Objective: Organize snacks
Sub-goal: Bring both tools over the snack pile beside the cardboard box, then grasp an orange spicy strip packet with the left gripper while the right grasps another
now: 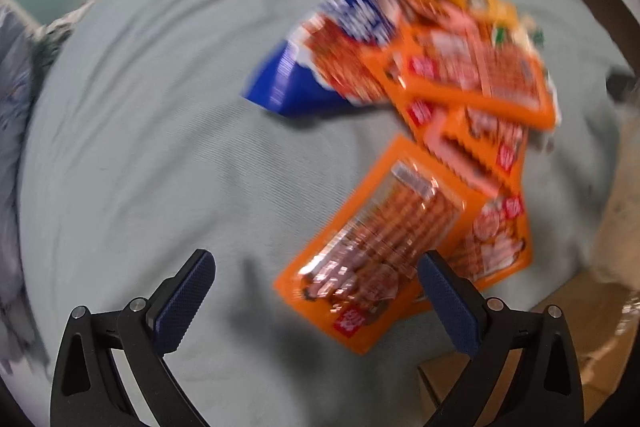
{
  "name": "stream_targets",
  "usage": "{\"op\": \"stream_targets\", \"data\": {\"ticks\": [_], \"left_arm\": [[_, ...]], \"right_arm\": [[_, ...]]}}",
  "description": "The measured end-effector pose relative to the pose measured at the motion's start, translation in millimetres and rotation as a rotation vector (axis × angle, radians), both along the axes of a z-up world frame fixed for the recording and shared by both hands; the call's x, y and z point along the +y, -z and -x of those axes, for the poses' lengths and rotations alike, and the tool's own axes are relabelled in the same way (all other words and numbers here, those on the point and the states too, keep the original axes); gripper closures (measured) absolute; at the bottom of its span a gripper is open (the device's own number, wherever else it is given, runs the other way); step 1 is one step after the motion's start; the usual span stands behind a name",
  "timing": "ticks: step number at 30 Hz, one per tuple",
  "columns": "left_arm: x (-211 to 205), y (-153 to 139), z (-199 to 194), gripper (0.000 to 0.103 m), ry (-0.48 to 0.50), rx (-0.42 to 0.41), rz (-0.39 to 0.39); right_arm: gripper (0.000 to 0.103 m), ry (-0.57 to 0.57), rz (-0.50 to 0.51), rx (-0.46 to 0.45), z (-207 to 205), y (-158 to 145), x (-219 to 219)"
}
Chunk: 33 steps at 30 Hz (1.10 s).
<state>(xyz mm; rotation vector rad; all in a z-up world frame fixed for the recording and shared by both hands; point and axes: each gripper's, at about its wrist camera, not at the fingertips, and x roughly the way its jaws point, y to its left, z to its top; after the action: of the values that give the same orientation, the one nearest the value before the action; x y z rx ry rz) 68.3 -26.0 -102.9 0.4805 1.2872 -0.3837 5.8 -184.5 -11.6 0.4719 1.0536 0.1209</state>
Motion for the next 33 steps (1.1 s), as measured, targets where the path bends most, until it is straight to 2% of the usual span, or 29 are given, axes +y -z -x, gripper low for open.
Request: {"op": "stream_targets", "data": {"ticks": [2,5,6,7,8,9,10,12,13,14,19,21,25,28,30,31,32,33], "left_arm": [[-4.9,9.1,1.8,0.0,0.025,0.03,-0.005],[-11.2,14.9,2.0,0.001,0.039,0.057,0.017],[-11.4,14.7,0.3,0.011,0.036,0.077,0.048],[-10.8,13.4,-2.0,0.026,0.031,0.109,0.103],[-10.6,11.7,-3.4,0.031,0.025,0.119,0.129],[-10.4,8.4,-4.4,0.049,0.023,0.119,0.149],[-10.0,5.1,-4.7,0.062,0.02,0.122,0.166],[-7.5,0.0,-5.4,0.071,0.005,0.13,0.201],[-5.1,-2.5,-6.3,0.083,-0.005,0.131,0.216],[-1.8,-6.0,-8.6,0.099,-0.021,0.13,0.231],[25.4,-28.5,-20.5,0.098,-0.15,0.075,0.298],[35.7,-35.8,-23.6,0.098,-0.19,0.058,0.327],[42.9,-48.7,-30.2,0.098,-0.221,0.036,0.385],[47.5,-65.3,-32.1,0.098,-0.221,0.016,0.434],[43.6,-74.4,-29.2,0.098,-0.216,-0.014,0.464],[42.4,-82.5,-24.9,0.098,-0.211,-0.032,0.478],[36.4,-87.6,-22.8,0.098,-0.208,-0.045,0.487],[37.7,-94.7,-15.4,0.098,-0.204,-0.056,0.503]], "right_arm": [[0.018,-0.021,0.009,-0.009,-8.2,0.5,4.3],[0.018,-0.084,0.087,-0.037,-20.9,1.0,15.5],[0.018,-0.121,0.126,-0.046,-26.9,0.8,22.8],[0.018,-0.151,0.154,-0.053,-31.3,3.8,29.7],[0.018,-0.177,0.176,-0.059,-35.7,4.5,35.1],[0.018,-0.2,0.197,-0.065,-39.1,5.6,40.1],[0.018,-0.221,0.213,-0.069,-44.0,8.0,46.3],[0.018,-0.274,0.221,-0.076,-55.5,12.0,58.6],[0.018,-0.291,0.225,-0.076,-59.4,14.2,63.3],[0.018,-0.316,0.234,-0.074,-64.5,16.7,68.4],[0.018,-0.383,0.271,-0.061,-86.3,32.7,91.1],[0.018,-0.396,0.336,-0.079,-90.6,33.9,100.1],[0.018,-0.415,0.403,-0.094,-95.8,36.5,115.2],[0.019,-0.427,0.403,-0.094,-92.8,38.0,116.7],[0.045,-0.417,0.426,-0.094,-90.4,35.9,116.0],[0.049,-0.412,0.409,-0.094,-86.6,33.2,112.1],[0.062,-0.407,0.369,-0.093,-85.8,30.5,107.7],[0.069,-0.397,0.326,-0.091,-84.4,27.6,101.5]]}}
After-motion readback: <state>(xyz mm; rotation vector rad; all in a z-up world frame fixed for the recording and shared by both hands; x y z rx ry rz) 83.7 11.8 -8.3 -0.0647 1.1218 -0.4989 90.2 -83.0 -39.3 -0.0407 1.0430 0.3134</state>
